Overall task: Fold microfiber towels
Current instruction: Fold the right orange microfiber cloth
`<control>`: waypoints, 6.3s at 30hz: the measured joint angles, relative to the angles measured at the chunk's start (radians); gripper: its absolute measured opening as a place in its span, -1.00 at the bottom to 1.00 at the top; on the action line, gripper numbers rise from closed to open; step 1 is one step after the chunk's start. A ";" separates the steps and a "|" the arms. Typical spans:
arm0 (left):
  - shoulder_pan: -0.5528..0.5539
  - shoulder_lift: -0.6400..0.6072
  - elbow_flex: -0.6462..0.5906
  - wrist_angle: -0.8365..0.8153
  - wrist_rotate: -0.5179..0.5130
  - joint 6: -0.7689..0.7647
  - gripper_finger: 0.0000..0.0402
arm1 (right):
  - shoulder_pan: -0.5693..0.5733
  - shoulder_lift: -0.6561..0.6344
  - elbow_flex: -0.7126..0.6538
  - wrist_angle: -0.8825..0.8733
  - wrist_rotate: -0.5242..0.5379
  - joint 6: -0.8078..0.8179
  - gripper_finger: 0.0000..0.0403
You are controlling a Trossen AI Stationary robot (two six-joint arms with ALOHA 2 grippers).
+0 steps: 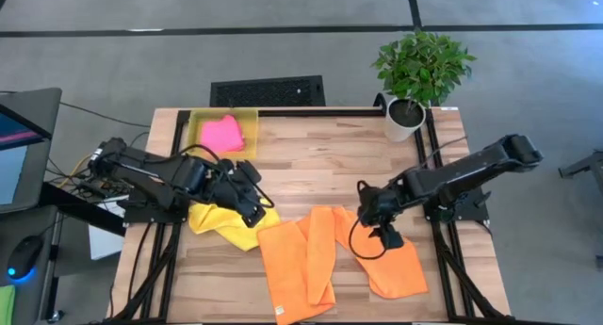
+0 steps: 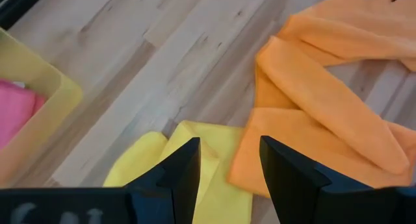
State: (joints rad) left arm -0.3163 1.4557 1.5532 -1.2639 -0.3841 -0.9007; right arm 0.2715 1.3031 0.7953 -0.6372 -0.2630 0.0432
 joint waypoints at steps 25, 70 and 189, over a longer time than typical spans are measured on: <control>-0.036 0.002 -0.001 0.018 -0.025 -0.028 -0.25 | -0.235 0.309 -0.002 0.170 0.201 0.054 -0.09; -0.036 0.002 -0.001 0.024 -0.051 -0.044 -0.25 | -0.420 0.411 0.001 0.486 0.301 -0.016 -0.09; 0.211 0.385 0.534 -0.278 0.436 1.002 -1.00 | -0.351 0.077 0.127 0.667 -0.083 -0.352 -0.09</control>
State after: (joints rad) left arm -0.1057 1.8405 2.0872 -1.5417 0.0522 0.1012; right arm -0.0799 1.3805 0.9226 0.0298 -0.3463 -0.3088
